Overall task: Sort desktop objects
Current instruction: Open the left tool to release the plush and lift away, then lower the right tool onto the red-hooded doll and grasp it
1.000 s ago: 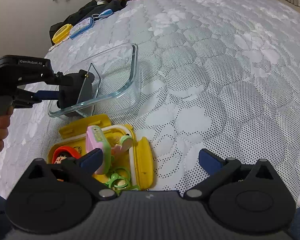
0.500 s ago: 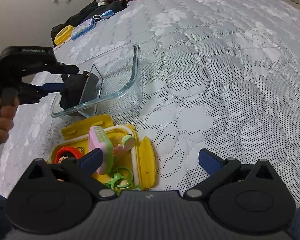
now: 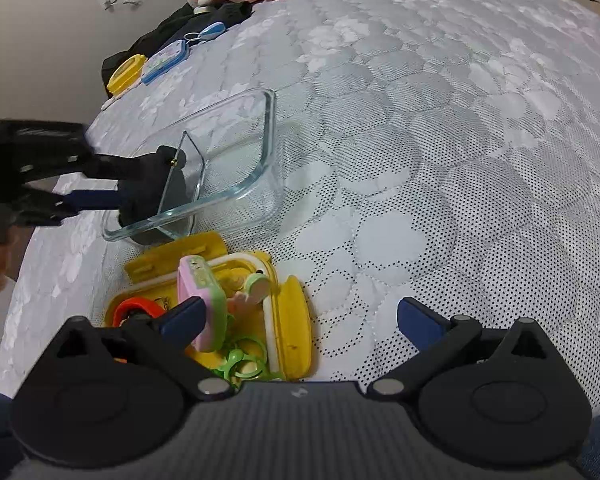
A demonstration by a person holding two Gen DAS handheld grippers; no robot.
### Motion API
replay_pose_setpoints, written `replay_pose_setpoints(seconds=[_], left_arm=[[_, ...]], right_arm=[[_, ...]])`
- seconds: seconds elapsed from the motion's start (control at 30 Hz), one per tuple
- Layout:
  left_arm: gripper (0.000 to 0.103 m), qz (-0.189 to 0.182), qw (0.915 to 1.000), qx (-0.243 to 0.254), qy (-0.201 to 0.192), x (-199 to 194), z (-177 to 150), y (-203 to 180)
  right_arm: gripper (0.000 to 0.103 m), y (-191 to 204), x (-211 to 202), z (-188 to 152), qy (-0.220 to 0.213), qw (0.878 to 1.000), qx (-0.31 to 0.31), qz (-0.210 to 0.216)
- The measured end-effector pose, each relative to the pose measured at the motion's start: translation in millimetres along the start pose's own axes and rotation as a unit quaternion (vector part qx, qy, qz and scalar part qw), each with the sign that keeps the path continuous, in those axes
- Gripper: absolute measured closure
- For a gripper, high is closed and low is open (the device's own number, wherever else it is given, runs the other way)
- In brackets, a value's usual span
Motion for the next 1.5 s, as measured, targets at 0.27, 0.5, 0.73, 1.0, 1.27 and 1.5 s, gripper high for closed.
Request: replay_pose_setpoints(seconds=[0.27,0.5,0.73,1.0,1.27,1.5], left_arm=[[0.017,-0.015,0.9983,0.013,-0.055,-62.8,-66.5,21.3],[0.016,-0.087,0.9955,0.01,-0.036,-76.4,-108.2,33.8],[0.008,-0.157,0.9842,0.001,-0.082,-96.3,-103.3,35.2],[0.005,-0.217,0.9724,-0.048,-0.072,-103.7,-101.9,43.1],[0.004,-0.13,0.9847,-0.097,0.064,-76.5,-120.3,62.7],[0.002,-0.043,0.9951,0.011,0.089,-105.9,-127.4,64.5]], right_arm=[[0.001,14.8,-7.0,-0.6,-0.012,0.999,-0.032,0.029],[0.008,43.6,-16.3,-7.5,-0.041,0.991,-0.123,-0.012],[0.012,81.1,-41.0,-17.1,-0.052,0.983,-0.174,-0.028],[0.021,129.0,-19.7,-28.1,-0.008,0.972,-0.23,-0.044],[0.019,119.2,4.3,-27.7,0.067,0.98,-0.168,-0.082],[0.017,125.2,-6.6,-22.0,0.086,0.978,-0.176,-0.074]])
Point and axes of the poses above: each gripper's, at about its wrist camera, not at the fingertips, and x roughly the way its jaws point, y to its left, z to its top, the point moved 8 cm from there along x, roughly the way its jaws point, and after that the axes turned 5 degrees about -x, right-handed, at the moved point
